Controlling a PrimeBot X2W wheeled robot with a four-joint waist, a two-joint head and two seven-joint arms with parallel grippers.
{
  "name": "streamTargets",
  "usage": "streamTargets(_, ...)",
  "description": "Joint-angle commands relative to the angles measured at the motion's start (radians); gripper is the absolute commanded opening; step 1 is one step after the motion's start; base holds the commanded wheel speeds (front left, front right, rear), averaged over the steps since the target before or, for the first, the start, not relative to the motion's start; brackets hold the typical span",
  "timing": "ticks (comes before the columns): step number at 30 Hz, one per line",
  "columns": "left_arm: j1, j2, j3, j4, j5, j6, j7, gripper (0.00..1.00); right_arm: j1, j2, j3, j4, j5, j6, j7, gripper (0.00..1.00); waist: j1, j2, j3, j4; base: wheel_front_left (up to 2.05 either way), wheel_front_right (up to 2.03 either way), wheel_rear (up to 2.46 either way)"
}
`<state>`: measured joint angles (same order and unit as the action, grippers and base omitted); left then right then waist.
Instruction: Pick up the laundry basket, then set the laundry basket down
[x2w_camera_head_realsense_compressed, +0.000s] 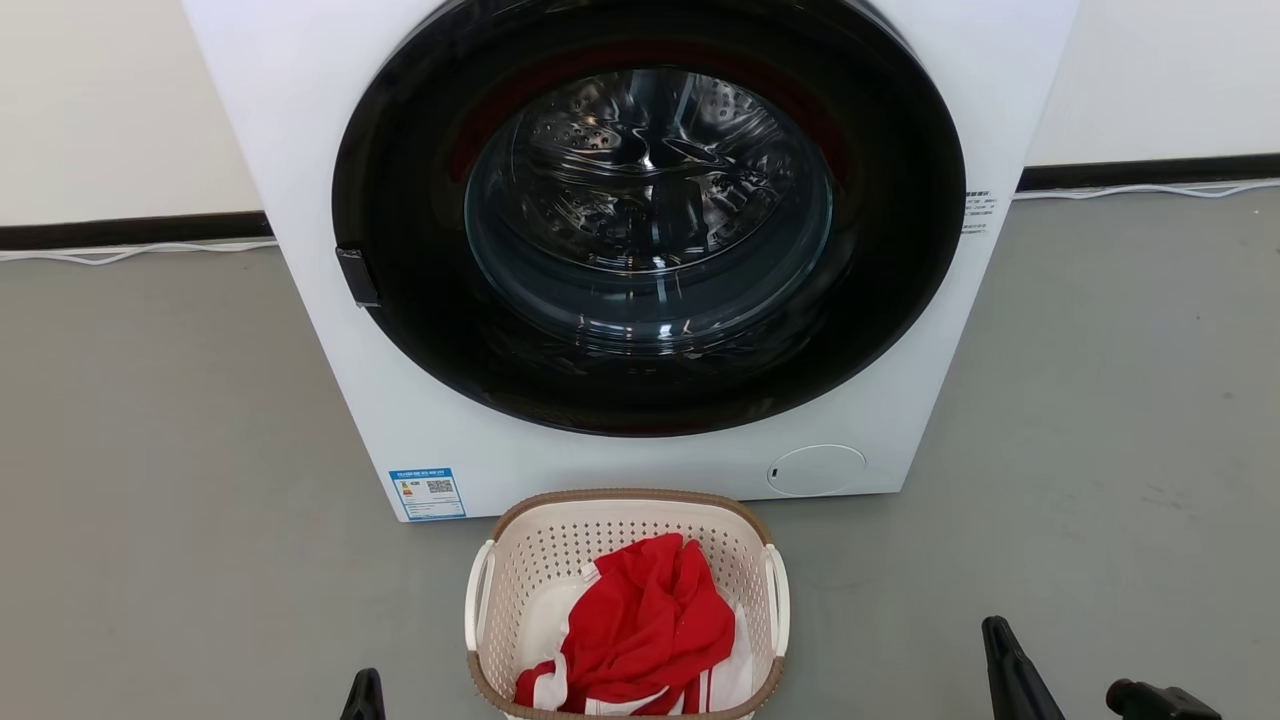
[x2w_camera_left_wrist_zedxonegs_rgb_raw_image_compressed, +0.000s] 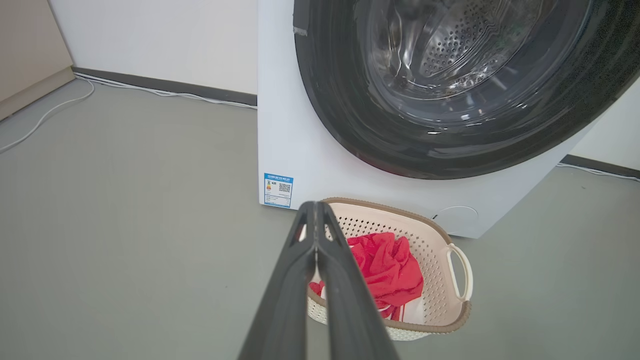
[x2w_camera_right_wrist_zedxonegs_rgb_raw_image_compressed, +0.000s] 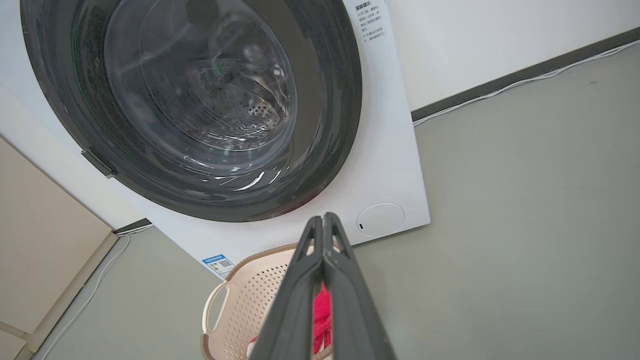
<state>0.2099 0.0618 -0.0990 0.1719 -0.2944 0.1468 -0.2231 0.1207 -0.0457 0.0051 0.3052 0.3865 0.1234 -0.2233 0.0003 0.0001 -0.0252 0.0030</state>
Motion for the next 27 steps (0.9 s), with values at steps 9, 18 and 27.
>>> streamTargets(9,-0.061,0.008,0.021,-0.009,-0.130,-0.033,0.022,0.00,-0.052,-0.008,-0.008,-0.028,0.120,0.001,0.032,0.00,-0.0002,-0.0001,0.003,0.000,0.00,0.00,0.00)
streamTargets(18,-0.084,0.010,0.033,0.000,-0.237,-0.054,0.046,0.00,-0.067,-0.011,-0.014,-0.031,0.219,0.002,0.055,0.00,-0.0003,-0.0001,0.005,0.000,0.00,0.00,0.00)
streamTargets(27,-0.106,0.011,0.045,0.005,-0.345,-0.076,0.070,0.00,-0.082,-0.012,-0.021,-0.034,0.318,0.002,0.080,0.00,-0.0003,-0.0001,0.007,-0.001,0.00,0.00,0.00)
